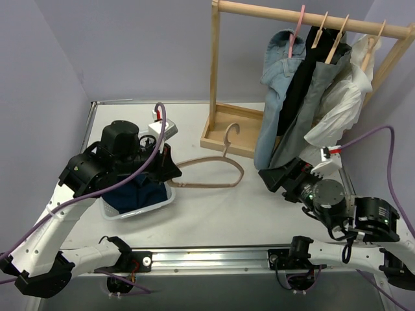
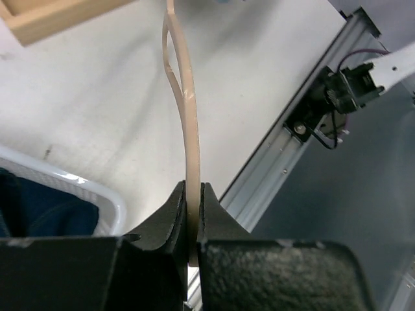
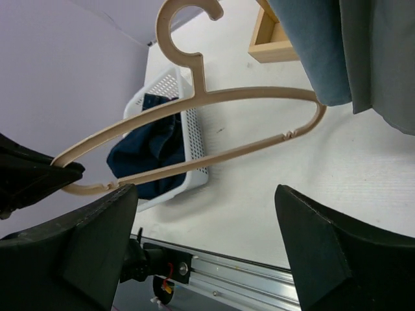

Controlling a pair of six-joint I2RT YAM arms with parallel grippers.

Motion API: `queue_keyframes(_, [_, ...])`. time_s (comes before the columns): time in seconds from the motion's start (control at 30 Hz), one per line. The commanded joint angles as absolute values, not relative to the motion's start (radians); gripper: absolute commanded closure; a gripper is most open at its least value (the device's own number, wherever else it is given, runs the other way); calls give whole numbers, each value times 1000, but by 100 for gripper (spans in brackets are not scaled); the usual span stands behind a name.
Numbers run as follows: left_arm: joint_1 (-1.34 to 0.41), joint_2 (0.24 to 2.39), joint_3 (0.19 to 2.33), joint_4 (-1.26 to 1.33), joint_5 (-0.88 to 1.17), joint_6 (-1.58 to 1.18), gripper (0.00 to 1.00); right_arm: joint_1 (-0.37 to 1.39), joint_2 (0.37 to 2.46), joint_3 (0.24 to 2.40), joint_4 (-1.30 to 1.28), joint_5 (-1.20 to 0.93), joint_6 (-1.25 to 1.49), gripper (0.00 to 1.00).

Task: Remove the skirt from the hanger
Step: Place the hanger at the clothesline.

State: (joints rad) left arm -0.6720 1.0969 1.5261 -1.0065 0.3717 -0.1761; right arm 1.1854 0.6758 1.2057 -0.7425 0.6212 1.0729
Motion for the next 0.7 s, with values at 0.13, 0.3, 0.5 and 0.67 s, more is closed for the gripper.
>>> queue_keyframes(0.13, [-669, 1141, 1682, -894, 216, -149, 98, 1186, 555, 1183, -736, 673, 1101, 21])
queue_keyframes(0.3, [-667, 1218, 1813, -755, 109, -134, 98, 1186, 534, 1144, -749, 660, 1135, 21])
queue_keyframes(0.5, [-632, 1399, 2165, -741, 44, -40, 98, 1184, 552, 1126, -730, 614, 1146, 23])
queue_keyframes(0.67, [-510, 1609, 2495, -830, 180, -49, 98, 1183, 577, 1123, -738, 612, 1150, 24])
